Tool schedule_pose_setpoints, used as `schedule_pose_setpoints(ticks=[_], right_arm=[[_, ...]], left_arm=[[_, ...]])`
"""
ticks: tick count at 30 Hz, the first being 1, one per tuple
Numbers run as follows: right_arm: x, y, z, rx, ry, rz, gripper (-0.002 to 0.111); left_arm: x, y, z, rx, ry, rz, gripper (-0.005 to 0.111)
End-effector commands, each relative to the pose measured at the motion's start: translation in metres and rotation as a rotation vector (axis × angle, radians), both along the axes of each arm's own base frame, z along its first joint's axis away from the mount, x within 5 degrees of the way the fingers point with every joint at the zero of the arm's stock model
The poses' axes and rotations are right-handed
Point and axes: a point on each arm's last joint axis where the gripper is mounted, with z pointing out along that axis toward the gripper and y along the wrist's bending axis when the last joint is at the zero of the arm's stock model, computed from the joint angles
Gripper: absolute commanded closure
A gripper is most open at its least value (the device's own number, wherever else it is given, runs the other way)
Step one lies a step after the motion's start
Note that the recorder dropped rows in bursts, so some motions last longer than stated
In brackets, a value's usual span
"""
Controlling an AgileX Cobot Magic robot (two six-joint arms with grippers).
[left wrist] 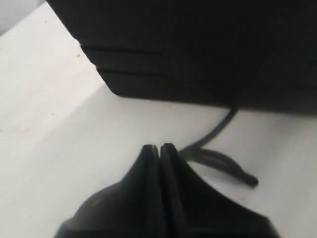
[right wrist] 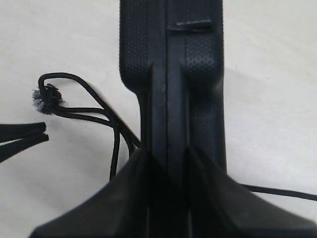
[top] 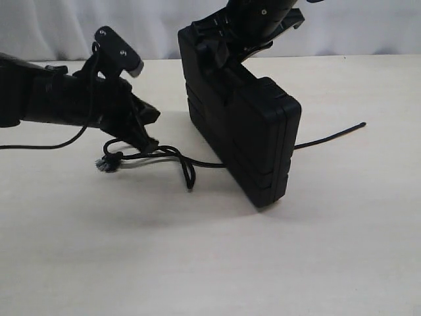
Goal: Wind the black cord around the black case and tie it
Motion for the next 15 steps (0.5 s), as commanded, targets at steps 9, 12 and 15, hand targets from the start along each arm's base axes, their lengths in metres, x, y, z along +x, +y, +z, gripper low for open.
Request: schedule_pose_setpoints(ticks=[9,12,15], right_arm=[[-0.003,0.0,-0.01,-0.025,0.071,0.016,0.104],[-0.003,0.0,-0.009,-0.025,0.061,0.022,0.104],[-0.003,0.0,-0.009,-0.025,0.056,0.027,0.104]], left_arm=[[0.01,-0.005,-0.068,0.303,-0.01,-0.283,0.057],[0.022,0.001,-0.076,0.431,-0.057,-0.272,0.051],[0.026,0.004,-0.082,0.506,-0.084,-0.29,0.051]])
